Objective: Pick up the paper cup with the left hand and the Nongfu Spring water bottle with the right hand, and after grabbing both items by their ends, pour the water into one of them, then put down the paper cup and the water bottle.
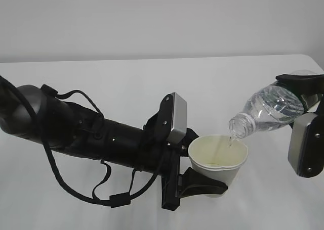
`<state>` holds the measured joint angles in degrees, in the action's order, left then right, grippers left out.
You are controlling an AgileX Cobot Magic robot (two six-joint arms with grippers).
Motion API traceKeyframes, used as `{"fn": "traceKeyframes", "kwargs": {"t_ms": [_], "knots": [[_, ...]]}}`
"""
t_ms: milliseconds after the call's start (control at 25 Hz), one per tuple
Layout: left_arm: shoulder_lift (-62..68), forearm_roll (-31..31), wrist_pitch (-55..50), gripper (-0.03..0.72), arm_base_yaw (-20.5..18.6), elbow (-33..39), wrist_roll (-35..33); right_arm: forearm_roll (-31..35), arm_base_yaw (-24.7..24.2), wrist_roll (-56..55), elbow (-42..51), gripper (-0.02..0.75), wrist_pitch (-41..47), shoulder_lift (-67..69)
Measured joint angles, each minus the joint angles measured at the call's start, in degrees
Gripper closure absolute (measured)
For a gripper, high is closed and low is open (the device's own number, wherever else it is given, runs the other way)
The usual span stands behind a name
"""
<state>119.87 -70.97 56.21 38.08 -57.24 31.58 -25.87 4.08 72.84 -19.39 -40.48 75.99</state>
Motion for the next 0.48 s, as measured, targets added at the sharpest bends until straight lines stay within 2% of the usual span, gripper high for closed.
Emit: {"fn": "traceKeyframes", "kwargs": {"t_ms": [480], "knots": [[0.00, 0.00, 0.00, 0.241, 0.00, 0.00, 0.00, 0.00, 0.00, 0.00, 0.00, 0.316, 0.00, 0.00]]}}
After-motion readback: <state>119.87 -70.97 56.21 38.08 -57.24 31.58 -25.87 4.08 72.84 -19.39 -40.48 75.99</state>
